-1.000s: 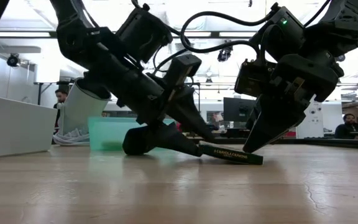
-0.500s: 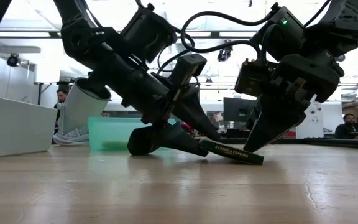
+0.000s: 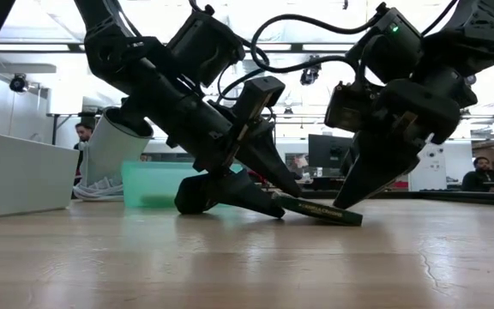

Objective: Pick & Place School Supplies
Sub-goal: Put the yellow crayon box into the gray bin

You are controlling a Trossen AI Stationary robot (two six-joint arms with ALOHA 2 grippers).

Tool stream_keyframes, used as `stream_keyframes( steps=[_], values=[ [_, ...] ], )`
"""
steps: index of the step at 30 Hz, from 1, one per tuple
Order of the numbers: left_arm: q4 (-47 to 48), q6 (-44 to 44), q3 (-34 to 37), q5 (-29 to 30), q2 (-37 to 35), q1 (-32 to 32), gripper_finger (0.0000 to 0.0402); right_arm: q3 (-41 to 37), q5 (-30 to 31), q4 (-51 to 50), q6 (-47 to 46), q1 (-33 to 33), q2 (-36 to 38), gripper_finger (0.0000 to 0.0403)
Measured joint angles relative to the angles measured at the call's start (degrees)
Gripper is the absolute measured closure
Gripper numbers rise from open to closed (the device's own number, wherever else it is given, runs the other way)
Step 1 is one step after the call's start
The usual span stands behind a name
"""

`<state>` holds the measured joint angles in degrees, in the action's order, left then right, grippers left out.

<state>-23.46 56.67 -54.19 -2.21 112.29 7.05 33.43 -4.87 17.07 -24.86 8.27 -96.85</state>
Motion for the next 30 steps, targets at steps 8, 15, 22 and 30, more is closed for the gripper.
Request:
stream_keyframes(
  steps=[8,15,22,30],
  values=[
    [0.0,0.1,0.0,0.2,0.0,0.0,0.0247,-0.1,2.9,-1.3,1.3,-0.1,1.7,0.0394],
    [-0.4,0.0,0.1,0.7,0.0,-0.1,0.0282,-0.1,2.4,-1.1,1.4,-0.1,1.7,0.0394],
    [-0.4,0.0,0.1,0.6,0.0,-0.2,0.0302,-0.1,2.2,-0.8,1.5,-0.1,1.7,0.0394],
    [-0.5,1.1,0.1,0.7,0.0,-0.2,0.0303,-0.1,2.1,-0.8,1.5,-0.1,1.8,0.0394]
  ],
)
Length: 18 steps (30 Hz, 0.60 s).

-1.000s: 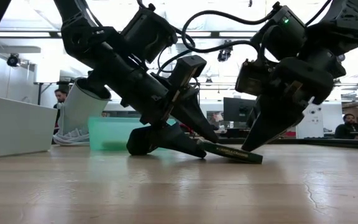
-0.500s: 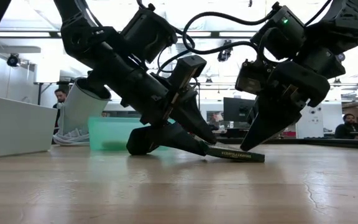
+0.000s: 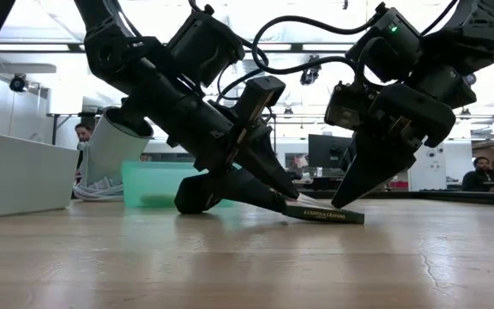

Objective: Pick & Place School Supplies
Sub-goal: Put the yellow crayon box into the gray bin

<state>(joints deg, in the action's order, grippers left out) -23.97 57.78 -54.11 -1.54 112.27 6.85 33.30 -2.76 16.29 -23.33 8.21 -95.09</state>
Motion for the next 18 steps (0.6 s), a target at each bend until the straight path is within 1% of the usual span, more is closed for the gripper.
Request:
stream_keyframes(
  steps=[11,15,18],
  values=[
    [0.2,0.8,0.0,0.2,0.0,0.0,0.0305,0.0,-0.1,0.2,-1.3,0.0,0.1,0.0394],
    [0.2,1.0,0.0,0.1,0.0,0.0,0.032,0.0,-0.2,0.0,-2.2,0.0,0.5,0.0394],
    [0.2,1.3,0.0,0.1,0.0,0.0,0.0331,0.0,-0.2,-1.0,-2.2,0.1,2.2,0.0394]
  ],
)
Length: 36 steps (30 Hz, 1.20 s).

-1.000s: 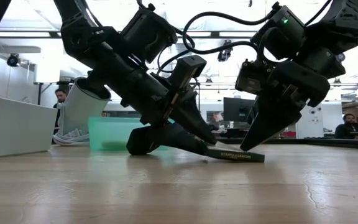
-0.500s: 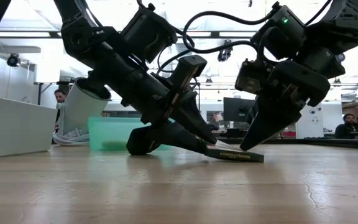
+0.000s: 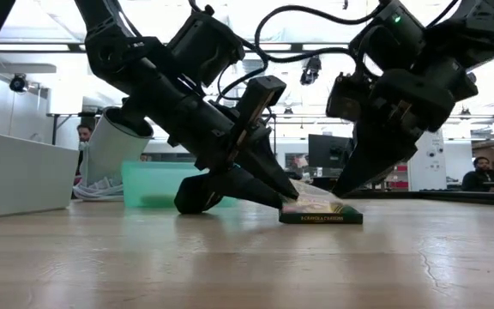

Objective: Pick & Place School Supplies
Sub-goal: Put the yellow crayon box into the gray bin

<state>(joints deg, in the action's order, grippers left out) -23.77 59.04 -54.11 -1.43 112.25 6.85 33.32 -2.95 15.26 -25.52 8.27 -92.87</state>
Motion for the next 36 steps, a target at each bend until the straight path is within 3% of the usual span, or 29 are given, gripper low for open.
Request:
stream_keyframes(
  steps=[6,16,22,28,36],
  values=[
    [0.2,0.1,0.0,0.0,0.0,0.0,0.0339,0.1,4.2,-7.9,0.0,0.0,8.2,0.0394],
    [-0.3,0.2,0.0,0.0,0.0,0.0,0.034,3.4,15.2,-33.1,0.0,0.0,30.4,0.0394],
    [-1.8,1.4,0.1,0.0,0.0,0.0,0.0341,3.9,22.1,-39.1,-0.6,0.0,40.8,0.0394],
    [-2.6,3.2,0.1,-0.1,0.0,0.0,0.0342,3.8,25.5,-43.3,-0.9,0.0,45.5,0.0394],
    [-6.1,6.8,0.1,-0.5,0.1,0.0,0.0343,3.6,25.7,-45.5,-0.9,0.0,44.4,0.0394]
  ],
)
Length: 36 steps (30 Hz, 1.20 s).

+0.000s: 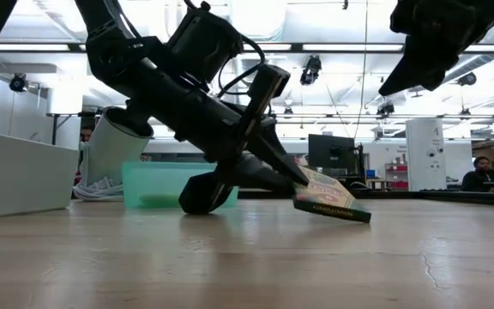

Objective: Pick & Place School Supplies
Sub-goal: Put the yellow crayon box into the gray bin

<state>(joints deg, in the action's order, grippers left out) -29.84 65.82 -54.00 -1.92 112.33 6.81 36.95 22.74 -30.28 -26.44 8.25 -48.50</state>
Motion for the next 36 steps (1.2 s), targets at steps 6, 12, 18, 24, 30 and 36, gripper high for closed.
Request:
stream_keyframes(
  steps=[6,12,18,24,30,36],
  values=[
    [-0.7,0.9,0.0,-0.6,-1.1,0.0,0.0348,0.0,0.0,-1.1,0.0,0.0,-2.6,0.0394],
    [-3.6,0.9,0.0,-0.5,-1.8,0.0,0.0362,-0.1,-0.1,-1.8,0.0,0.0,-4.5,0.0394],
    [-7.4,1.8,0.0,-0.4,-1.8,0.0,0.036,-0.1,-0.2,-2.6,0.0,0.0,-5.2,0.0394],
    [-14.4,1.7,0.0,-0.6,-2.2,-0.1,0.036,-0.1,-0.2,-2.6,0.0,0.0,-5.2,0.0394],
    [-16.6,-1.6,-0.1,-0.6,-5.6,-0.7,0.036,-0.1,-0.2,-2.6,0.4,0.0,-5.2,0.0394],
    [-16.8,-7.9,-0.1,-0.8,-11.9,-1.5,0.036,-0.1,-0.2,-2.6,0.5,0.0,-5.2,0.0394]
  ],
)
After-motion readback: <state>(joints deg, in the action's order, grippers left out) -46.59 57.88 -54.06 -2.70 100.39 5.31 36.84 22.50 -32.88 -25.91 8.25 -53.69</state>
